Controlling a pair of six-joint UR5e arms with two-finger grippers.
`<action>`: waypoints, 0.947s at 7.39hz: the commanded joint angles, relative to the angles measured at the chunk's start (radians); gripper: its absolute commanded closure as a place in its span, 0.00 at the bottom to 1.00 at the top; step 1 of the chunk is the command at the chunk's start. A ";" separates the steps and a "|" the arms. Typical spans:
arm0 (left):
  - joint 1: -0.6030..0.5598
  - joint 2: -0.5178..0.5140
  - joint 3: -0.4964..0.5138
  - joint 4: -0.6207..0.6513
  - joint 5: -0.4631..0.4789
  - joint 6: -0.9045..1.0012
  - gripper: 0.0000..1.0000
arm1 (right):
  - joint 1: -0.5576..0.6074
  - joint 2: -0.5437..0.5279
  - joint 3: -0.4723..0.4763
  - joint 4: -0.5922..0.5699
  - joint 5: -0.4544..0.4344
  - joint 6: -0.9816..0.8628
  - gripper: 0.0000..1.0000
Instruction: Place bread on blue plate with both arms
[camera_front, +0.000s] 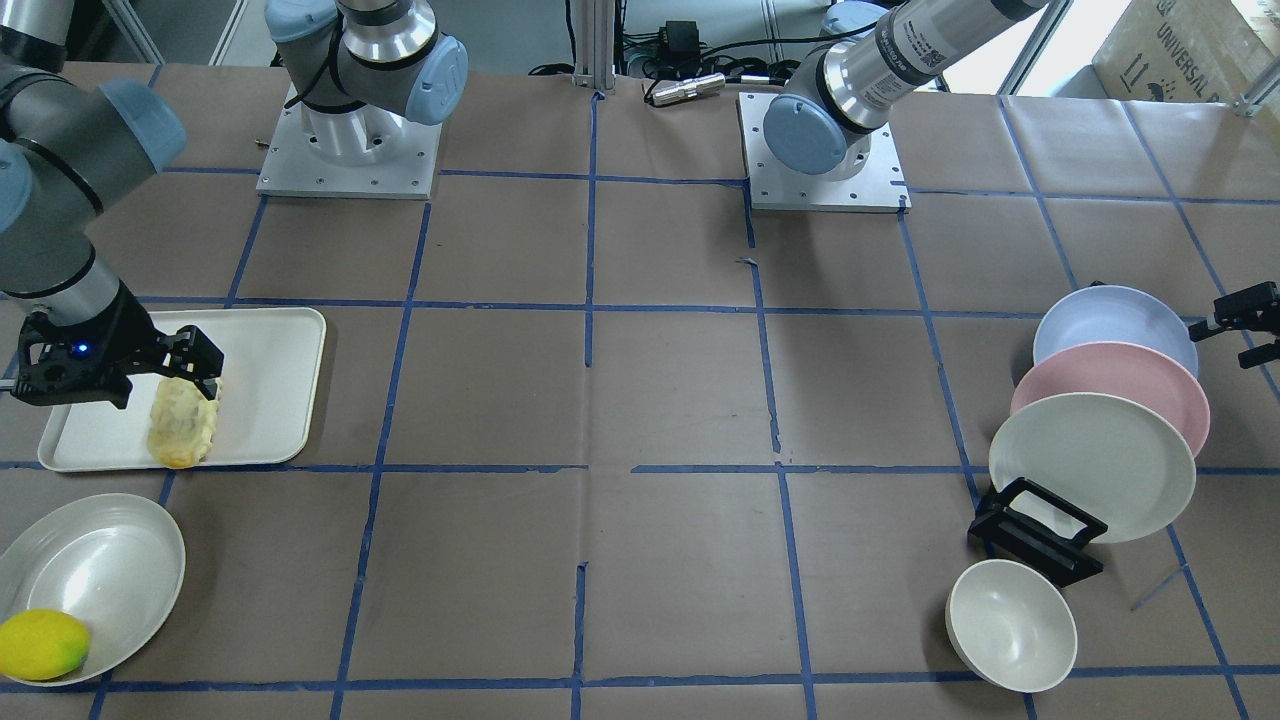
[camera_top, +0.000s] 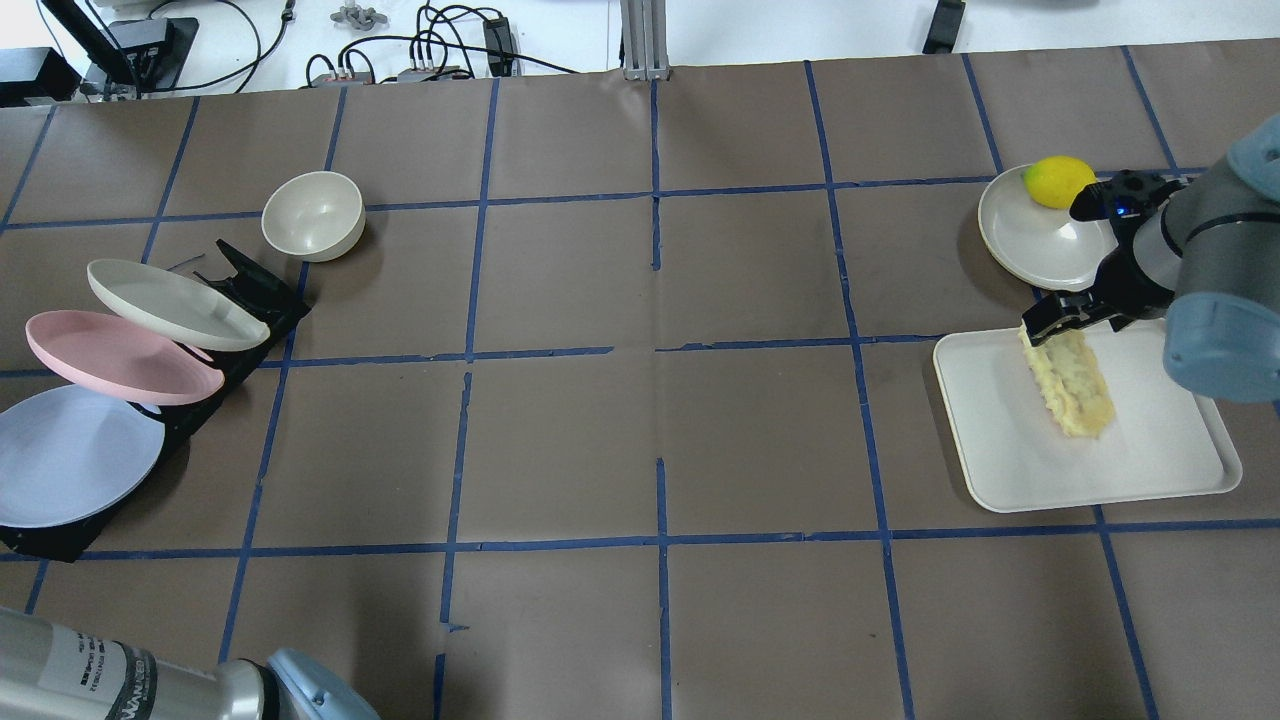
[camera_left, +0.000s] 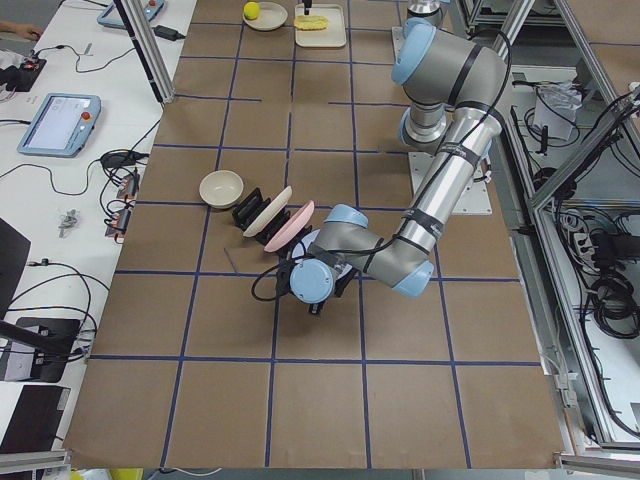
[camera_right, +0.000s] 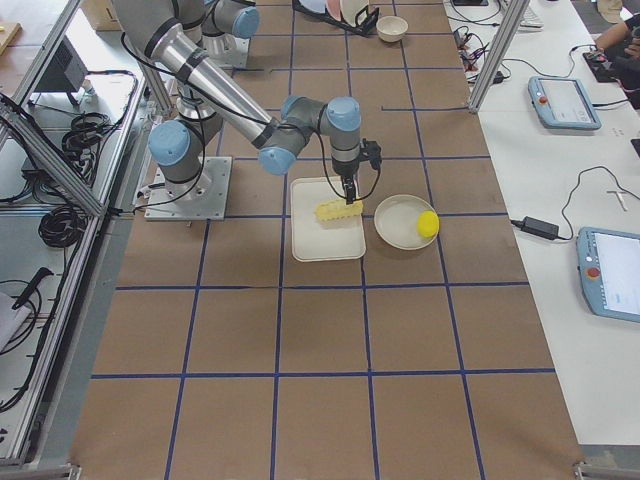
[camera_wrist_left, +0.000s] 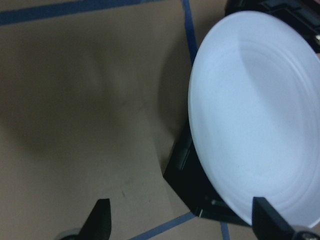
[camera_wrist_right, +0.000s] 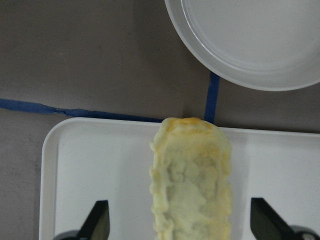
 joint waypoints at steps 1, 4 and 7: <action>-0.018 -0.059 0.001 0.000 -0.001 -0.043 0.00 | 0.000 0.002 0.063 -0.091 0.001 -0.006 0.00; -0.025 -0.062 0.002 -0.001 0.016 -0.042 0.68 | -0.034 0.005 0.076 -0.095 0.000 -0.072 0.00; -0.027 -0.030 0.002 -0.015 0.008 -0.045 0.92 | -0.054 0.028 0.113 -0.173 0.001 -0.082 0.00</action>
